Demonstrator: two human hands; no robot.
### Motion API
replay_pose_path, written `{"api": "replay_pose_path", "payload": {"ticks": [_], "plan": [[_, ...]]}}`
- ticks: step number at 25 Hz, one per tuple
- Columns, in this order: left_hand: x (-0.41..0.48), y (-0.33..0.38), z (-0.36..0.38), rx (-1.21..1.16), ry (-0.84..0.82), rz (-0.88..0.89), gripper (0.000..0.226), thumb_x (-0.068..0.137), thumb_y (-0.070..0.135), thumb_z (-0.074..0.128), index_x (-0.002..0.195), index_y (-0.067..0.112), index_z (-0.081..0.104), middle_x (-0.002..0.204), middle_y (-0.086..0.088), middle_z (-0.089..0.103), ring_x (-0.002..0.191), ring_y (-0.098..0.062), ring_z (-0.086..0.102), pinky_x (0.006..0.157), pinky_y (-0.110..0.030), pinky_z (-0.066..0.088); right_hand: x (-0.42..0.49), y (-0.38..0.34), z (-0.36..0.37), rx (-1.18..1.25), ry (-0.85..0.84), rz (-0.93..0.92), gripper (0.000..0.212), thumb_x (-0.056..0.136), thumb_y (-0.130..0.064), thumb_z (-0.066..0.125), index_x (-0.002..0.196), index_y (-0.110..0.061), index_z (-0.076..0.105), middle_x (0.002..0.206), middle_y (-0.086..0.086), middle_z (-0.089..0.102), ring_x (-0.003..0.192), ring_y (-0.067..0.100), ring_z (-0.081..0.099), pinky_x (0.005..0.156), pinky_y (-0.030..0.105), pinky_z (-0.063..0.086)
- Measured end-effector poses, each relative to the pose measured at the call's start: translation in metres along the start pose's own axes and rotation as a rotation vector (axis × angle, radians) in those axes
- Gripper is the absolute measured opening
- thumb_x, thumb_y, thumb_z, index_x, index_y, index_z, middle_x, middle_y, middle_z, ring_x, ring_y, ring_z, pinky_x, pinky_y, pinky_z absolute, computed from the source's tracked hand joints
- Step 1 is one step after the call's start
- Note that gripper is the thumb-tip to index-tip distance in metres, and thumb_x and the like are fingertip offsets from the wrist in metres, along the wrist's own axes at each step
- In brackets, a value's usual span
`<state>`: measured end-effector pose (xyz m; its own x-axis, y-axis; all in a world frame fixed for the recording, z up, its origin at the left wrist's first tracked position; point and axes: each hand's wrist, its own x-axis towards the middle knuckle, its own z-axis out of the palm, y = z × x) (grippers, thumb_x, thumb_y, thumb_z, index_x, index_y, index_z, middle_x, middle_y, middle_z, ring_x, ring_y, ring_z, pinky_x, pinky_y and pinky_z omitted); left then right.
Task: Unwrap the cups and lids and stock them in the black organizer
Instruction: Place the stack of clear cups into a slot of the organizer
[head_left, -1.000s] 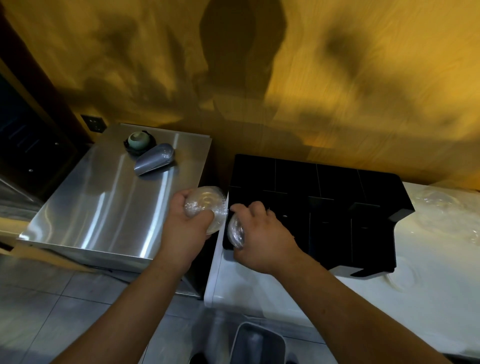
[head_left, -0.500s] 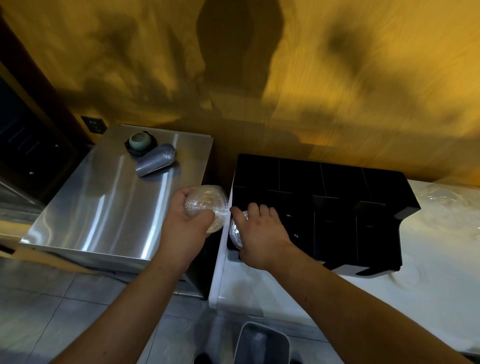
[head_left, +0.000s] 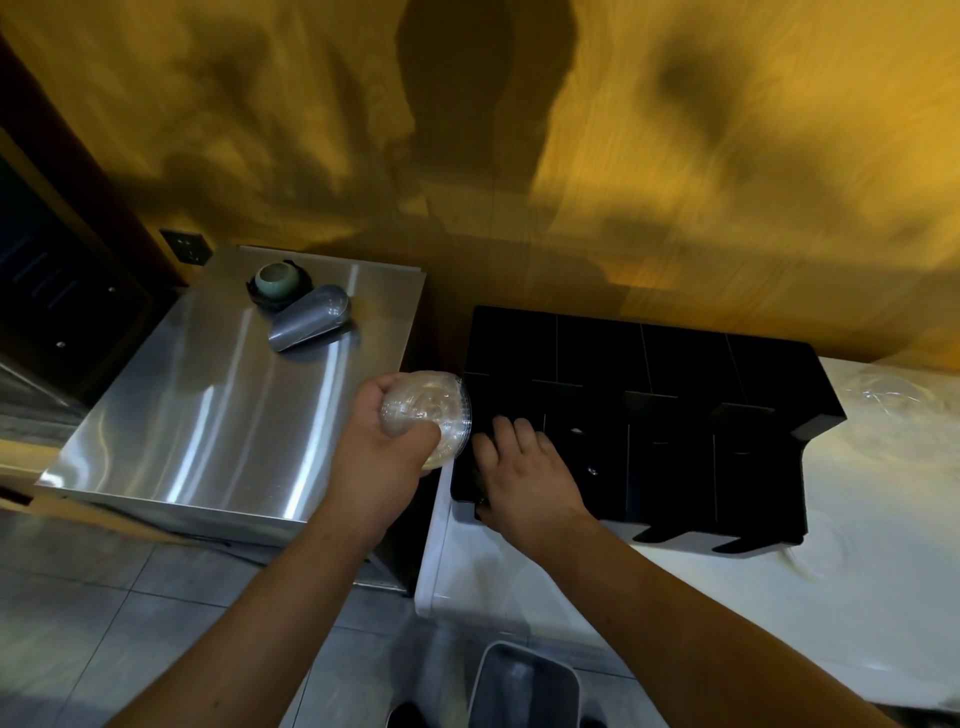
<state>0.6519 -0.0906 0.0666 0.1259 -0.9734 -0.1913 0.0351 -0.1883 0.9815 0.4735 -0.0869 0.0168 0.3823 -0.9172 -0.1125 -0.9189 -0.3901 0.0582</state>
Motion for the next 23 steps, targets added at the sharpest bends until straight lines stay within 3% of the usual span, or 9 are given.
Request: {"api": "replay_pose_path", "payload": {"ticks": [3, 5, 9, 12, 14, 16, 19, 21, 23], "plan": [[0.000, 0.001, 0.003, -0.042, -0.046, -0.007, 0.050, 0.069, 0.015, 0.068, 0.098, 0.056, 0.065, 0.098, 0.013, 0.073, 0.089, -0.009, 0.075, 0.065, -0.034, 0.064, -0.002, 0.005, 0.002, -0.045, 0.017, -0.070, 0.058, 0.093, -0.048, 0.064, 0.134, -0.009, 0.053, 0.127, 0.016, 0.059, 0.116, 0.035, 0.050, 0.105, 0.046, 0.038], [0.001, 0.000, 0.005, -0.054, -0.069, -0.014, 0.050, 0.069, 0.014, 0.069, 0.098, 0.055, 0.066, 0.103, 0.009, 0.072, 0.089, -0.008, 0.075, 0.063, -0.031, 0.062, -0.003, 0.008, 0.004, -0.098, -0.038, -0.099, 0.059, 0.098, -0.052, 0.057, 0.137, -0.008, 0.058, 0.129, 0.016, 0.062, 0.120, 0.035, 0.051, 0.113, 0.048, 0.033], [0.004, -0.001, 0.006, -0.097, -0.133, -0.041, 0.048, 0.072, 0.012, 0.069, 0.104, 0.048, 0.067, 0.109, 0.003, 0.073, 0.097, -0.016, 0.075, 0.069, -0.039, 0.064, -0.011, 0.016, 0.003, 0.027, 0.008, -0.148, 0.050, 0.101, -0.043, 0.053, 0.134, -0.006, 0.066, 0.132, 0.017, 0.066, 0.130, 0.036, 0.052, 0.128, 0.048, 0.018], [0.005, 0.001, 0.011, -0.133, -0.205, -0.052, 0.048, 0.075, 0.009, 0.067, 0.107, 0.045, 0.067, 0.101, 0.013, 0.076, 0.095, -0.012, 0.076, 0.073, -0.044, 0.065, -0.019, 0.025, -0.006, 0.205, 0.188, -0.184, 0.033, 0.098, -0.025, 0.051, 0.109, -0.005, 0.075, 0.108, 0.014, 0.071, 0.109, 0.034, 0.061, 0.114, 0.047, 0.041], [0.004, 0.004, 0.015, -0.158, -0.237, -0.056, 0.048, 0.076, 0.008, 0.068, 0.109, 0.043, 0.067, 0.102, 0.012, 0.076, 0.096, -0.013, 0.076, 0.073, -0.042, 0.064, -0.025, 0.029, -0.015, 0.448, 0.347, -0.079, 0.026, 0.092, -0.017, 0.050, 0.096, -0.008, 0.074, 0.095, 0.008, 0.068, 0.093, 0.026, 0.061, 0.087, 0.041, 0.054], [0.004, 0.007, 0.018, -0.186, -0.268, -0.059, 0.048, 0.077, 0.009, 0.069, 0.114, 0.039, 0.066, 0.106, 0.010, 0.075, 0.100, -0.016, 0.076, 0.073, -0.042, 0.064, -0.029, 0.031, -0.023, 0.785, 0.392, 0.162, 0.022, 0.091, -0.014, 0.051, 0.090, -0.019, 0.072, 0.087, -0.002, 0.067, 0.083, 0.014, 0.060, 0.071, 0.030, 0.053], [0.005, 0.013, 0.024, -0.172, -0.323, -0.024, 0.049, 0.079, 0.009, 0.071, 0.118, 0.037, 0.065, 0.110, 0.007, 0.075, 0.103, -0.020, 0.075, 0.075, -0.042, 0.064, -0.028, 0.030, -0.042, 1.447, 0.189, 0.527, 0.021, 0.099, -0.021, 0.050, 0.093, -0.026, 0.069, 0.080, 0.006, 0.072, 0.064, 0.016, 0.065, 0.054, 0.033, 0.055], [0.002, 0.014, 0.027, -0.063, -0.324, 0.081, 0.052, 0.078, 0.009, 0.072, 0.118, 0.042, 0.065, 0.111, 0.009, 0.075, 0.103, -0.018, 0.074, 0.077, -0.036, 0.064, -0.027, 0.033, -0.055, 1.802, -0.053, 0.624, 0.032, 0.104, -0.045, 0.049, 0.115, -0.019, 0.065, 0.087, 0.015, 0.077, 0.067, 0.025, 0.073, 0.057, 0.038, 0.060], [-0.004, 0.014, 0.031, 0.156, -0.291, 0.266, 0.058, 0.078, 0.015, 0.073, 0.122, 0.050, 0.060, 0.119, 0.012, 0.070, 0.107, -0.009, 0.070, 0.083, -0.028, 0.061, -0.029, 0.037, -0.062, 2.097, -0.244, 0.582, 0.065, 0.098, -0.070, 0.050, 0.132, -0.016, 0.059, 0.109, 0.020, 0.079, 0.095, 0.037, 0.078, 0.079, 0.047, 0.065]]}}
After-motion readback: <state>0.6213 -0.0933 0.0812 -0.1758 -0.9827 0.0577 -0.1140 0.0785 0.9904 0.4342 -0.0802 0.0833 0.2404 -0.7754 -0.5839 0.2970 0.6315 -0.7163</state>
